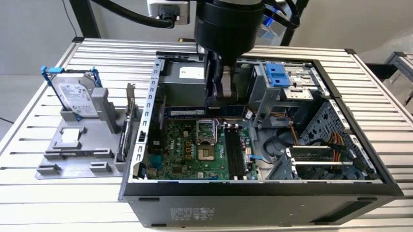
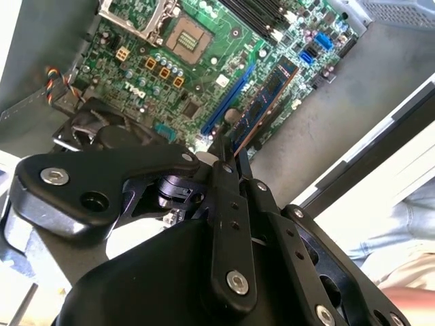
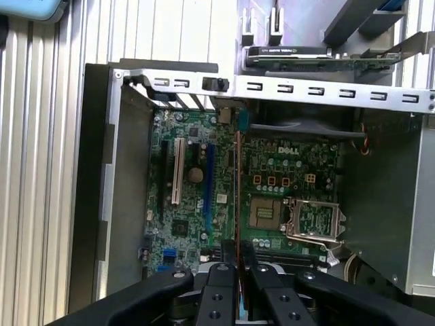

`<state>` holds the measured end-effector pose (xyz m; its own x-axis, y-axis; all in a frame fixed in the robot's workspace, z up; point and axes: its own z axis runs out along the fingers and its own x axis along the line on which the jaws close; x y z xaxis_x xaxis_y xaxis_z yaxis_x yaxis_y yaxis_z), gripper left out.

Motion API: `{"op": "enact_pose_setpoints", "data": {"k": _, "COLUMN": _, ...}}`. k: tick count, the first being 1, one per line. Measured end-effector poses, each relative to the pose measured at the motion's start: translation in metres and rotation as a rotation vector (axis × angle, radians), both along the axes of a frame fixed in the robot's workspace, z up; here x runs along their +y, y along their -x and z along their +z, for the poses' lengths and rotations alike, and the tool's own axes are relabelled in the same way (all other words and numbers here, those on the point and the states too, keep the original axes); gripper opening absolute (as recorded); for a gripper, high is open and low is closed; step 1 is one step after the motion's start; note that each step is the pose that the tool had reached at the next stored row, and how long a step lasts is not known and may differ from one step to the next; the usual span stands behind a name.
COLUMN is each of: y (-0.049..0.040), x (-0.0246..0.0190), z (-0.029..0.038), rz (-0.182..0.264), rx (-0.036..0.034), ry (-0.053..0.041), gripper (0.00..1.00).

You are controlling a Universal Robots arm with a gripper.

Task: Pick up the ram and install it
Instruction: 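Pick up the ram and move it above insertion slot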

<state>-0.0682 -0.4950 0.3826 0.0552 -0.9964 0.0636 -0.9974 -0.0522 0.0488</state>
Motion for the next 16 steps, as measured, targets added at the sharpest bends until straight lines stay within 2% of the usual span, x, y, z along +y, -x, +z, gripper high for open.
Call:
{"op": "enact_pose_setpoints", "data": {"k": 8, "y": -0.012, "x": 0.0001, "z": 0.0, "rz": -0.005, "rx": 0.0, "ry": 0.0002, "gripper": 0.0}}
{"op": "enact_pose_setpoints", "data": {"k": 16, "y": -0.0237, "x": 0.0005, "z": 0.0, "rz": -0.038, "rx": 0.0, "ry": 0.0005, "gripper": 0.0}}
